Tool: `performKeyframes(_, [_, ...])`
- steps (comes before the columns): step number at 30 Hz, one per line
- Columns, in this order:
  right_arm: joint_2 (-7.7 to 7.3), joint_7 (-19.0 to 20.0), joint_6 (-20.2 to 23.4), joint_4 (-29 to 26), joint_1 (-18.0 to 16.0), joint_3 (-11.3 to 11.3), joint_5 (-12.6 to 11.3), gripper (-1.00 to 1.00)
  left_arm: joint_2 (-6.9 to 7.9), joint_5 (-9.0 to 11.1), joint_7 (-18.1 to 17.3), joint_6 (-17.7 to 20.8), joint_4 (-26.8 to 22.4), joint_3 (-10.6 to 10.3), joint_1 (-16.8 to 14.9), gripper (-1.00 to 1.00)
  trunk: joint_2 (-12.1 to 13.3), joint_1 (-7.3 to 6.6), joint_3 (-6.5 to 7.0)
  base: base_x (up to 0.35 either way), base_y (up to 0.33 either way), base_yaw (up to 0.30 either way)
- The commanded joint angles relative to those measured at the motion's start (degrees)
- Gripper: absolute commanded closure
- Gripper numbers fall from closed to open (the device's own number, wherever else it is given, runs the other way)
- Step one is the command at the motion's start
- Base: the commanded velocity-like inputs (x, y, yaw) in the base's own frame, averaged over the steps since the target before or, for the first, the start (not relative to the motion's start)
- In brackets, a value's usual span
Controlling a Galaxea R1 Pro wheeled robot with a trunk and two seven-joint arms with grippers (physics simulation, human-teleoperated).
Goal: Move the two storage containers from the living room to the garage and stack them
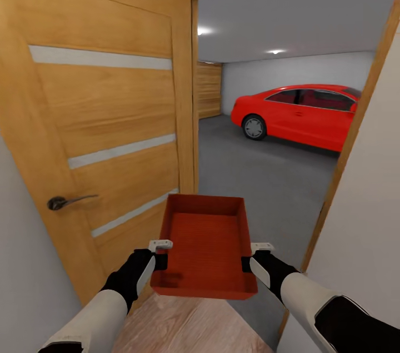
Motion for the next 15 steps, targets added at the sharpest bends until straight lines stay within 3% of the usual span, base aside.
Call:
performKeyframes(1, [-0.04, -0.31, 0.11, -0.06, 0.03, 3.57, -2.74, 1.00, 0.17, -1.16, 0.33, 0.34, -0.71, 0.35, -0.04, 1.00, -0.05, 0.05, -0.03, 0.246, 0.214, 0.000])
performKeyframes(8, [-0.03, -0.31, 0.11, -0.06, 0.03, 3.60, -2.70, 1.00, 0.17, -1.16, 0.33, 0.32, -0.71, 0.27, -0.04, 1.00, -0.05, 0.05, -0.03, 0.191, 0.114, -0.145])
performKeyframes(15, [-0.03, -0.31, 0.11, -0.06, 0.03, 3.60, -2.69, 1.00, 0.17, -1.16, 0.33, 0.31, -0.71, 0.27, -0.04, 1.00, -0.05, 0.05, -0.03, 0.022, 0.004, -0.240])
